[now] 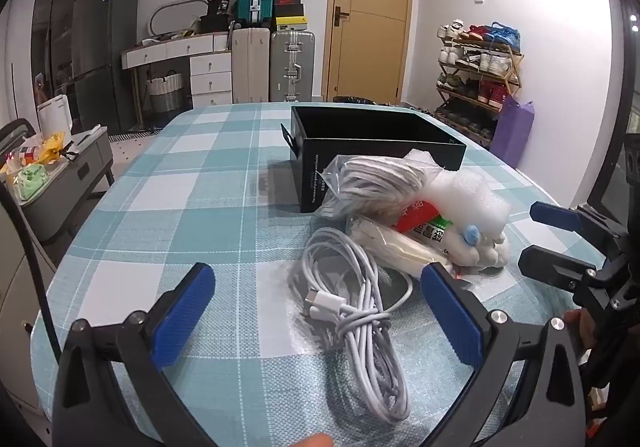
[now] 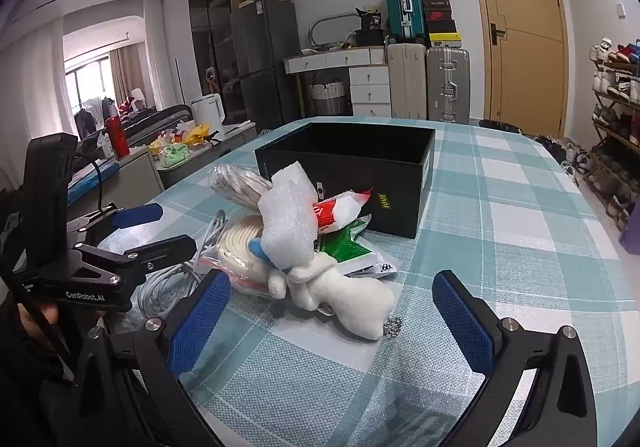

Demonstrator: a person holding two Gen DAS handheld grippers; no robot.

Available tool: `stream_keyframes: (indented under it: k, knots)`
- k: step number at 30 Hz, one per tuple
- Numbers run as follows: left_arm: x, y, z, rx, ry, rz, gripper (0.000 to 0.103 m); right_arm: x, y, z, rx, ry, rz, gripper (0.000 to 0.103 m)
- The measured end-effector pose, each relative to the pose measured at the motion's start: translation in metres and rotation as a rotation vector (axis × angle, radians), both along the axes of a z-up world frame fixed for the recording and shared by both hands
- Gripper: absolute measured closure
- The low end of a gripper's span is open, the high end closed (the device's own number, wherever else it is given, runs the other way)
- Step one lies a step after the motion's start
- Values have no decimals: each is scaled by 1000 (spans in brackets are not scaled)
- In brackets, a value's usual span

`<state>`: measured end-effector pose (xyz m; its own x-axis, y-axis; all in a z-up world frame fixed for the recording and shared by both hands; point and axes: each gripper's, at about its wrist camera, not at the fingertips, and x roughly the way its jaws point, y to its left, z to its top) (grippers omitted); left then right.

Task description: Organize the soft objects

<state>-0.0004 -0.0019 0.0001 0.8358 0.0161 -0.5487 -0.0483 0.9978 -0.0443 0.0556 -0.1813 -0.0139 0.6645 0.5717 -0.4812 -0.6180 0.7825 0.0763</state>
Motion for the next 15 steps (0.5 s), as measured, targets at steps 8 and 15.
stream_keyframes:
  k: [8, 15]
  knots:
    - [0, -9, 3, -20, -6, -2, 0, -1, -1, 3, 13, 7, 2, 0]
    - [-5, -4, 0, -8, -10, -9, 0, 1, -1, 2, 16, 10, 3, 0]
